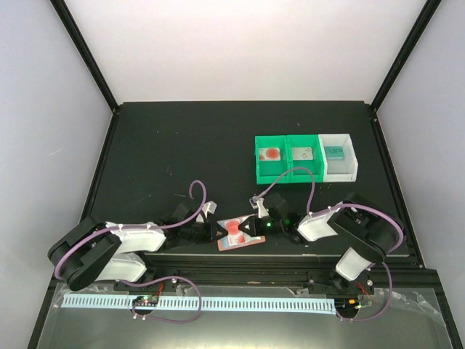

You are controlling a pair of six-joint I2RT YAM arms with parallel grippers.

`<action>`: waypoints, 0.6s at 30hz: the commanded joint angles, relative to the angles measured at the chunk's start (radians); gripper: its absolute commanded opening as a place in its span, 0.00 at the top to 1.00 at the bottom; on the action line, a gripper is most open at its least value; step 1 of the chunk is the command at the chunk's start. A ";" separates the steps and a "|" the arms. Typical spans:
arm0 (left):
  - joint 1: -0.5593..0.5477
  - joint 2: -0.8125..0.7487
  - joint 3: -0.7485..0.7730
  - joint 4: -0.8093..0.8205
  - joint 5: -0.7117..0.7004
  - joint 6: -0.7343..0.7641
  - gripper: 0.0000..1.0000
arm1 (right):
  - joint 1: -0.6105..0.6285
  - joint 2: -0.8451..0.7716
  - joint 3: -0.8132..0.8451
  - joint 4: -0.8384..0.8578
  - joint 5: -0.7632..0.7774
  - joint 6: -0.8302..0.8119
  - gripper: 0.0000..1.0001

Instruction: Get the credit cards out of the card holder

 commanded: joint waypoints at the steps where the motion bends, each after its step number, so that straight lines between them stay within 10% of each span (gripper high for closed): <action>1: -0.004 0.037 0.009 -0.187 -0.150 0.045 0.93 | 0.004 0.023 -0.016 0.042 -0.080 -0.007 0.89; 18: -0.004 0.029 0.022 -0.235 -0.189 0.042 0.89 | -0.042 0.017 -0.064 0.113 -0.138 0.043 0.93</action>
